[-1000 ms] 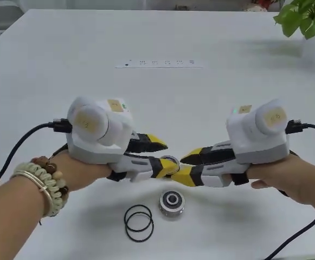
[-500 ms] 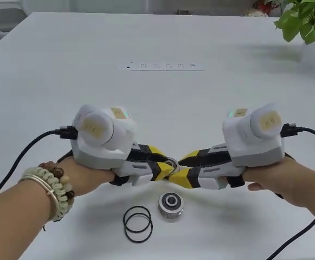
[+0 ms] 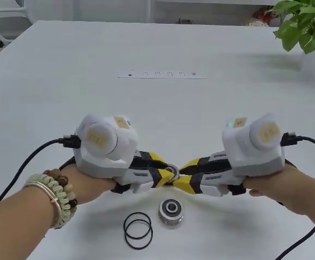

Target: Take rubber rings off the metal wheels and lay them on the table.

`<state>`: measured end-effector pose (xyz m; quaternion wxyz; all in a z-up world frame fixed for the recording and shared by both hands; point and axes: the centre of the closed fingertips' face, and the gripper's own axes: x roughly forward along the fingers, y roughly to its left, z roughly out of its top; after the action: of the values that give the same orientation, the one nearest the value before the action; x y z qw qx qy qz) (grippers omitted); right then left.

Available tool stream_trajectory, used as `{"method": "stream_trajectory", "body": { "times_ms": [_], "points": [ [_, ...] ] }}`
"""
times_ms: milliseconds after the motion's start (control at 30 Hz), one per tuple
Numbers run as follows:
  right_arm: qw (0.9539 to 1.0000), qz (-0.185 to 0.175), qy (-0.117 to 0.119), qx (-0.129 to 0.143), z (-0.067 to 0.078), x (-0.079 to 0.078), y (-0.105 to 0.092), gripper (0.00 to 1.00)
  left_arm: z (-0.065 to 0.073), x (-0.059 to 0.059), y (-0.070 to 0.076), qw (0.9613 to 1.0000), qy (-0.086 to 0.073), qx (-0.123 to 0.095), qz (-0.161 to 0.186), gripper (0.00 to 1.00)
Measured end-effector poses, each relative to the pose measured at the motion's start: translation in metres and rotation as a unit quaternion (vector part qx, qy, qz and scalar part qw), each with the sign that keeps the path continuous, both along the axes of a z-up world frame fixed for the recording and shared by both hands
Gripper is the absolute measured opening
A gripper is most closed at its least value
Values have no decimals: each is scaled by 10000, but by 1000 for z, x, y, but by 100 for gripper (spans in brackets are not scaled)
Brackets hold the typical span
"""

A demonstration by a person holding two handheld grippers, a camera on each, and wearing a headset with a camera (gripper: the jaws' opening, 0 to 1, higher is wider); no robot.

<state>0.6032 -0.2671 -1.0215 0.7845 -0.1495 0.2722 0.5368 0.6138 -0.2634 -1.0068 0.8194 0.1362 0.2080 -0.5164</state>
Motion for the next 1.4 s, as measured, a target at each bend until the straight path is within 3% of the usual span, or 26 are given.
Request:
{"method": "stream_trajectory", "body": {
  "times_ms": [600,633,667,700,733,767,1033,1167,1300,1400],
  "points": [
    [9996,130,-151,-177,-2,-1,-1,7,0,1,1,10000,-24,-37,51,15],
    [9990,63,-252,-375,-5,4,-7,0,0,1,1,10000,-22,-34,50,15],
    [9979,49,-372,-519,-6,8,-10,0,0,1,1,10000,-18,-35,51,15],
    [9981,61,-171,-588,-13,3,-9,0,0,1,1,10000,-23,-34,53,15],
    [9983,84,-157,-557,-13,1,-10,0,0,1,1,10000,-24,-34,52,15],
    [9992,11,-11,-406,-12,0,-7,0,0,1,1,10000,-26,-35,51,15],
    [9994,16,-38,-353,-5,1,-5,0,0,1,1,10000,-47,-44,34,15],
    [9995,3,-9,-315,-4,1,-5,5,0,0,1,10000,-46,-45,20,15],
    [9998,105,112,-141,-2,-6,2,19,0,0,1,10000,-55,-46,13,15],
    [9996,140,-41,-238,-3,-6,3,20,0,1,2,10000,-65,-31,27,15]
  ]
}}
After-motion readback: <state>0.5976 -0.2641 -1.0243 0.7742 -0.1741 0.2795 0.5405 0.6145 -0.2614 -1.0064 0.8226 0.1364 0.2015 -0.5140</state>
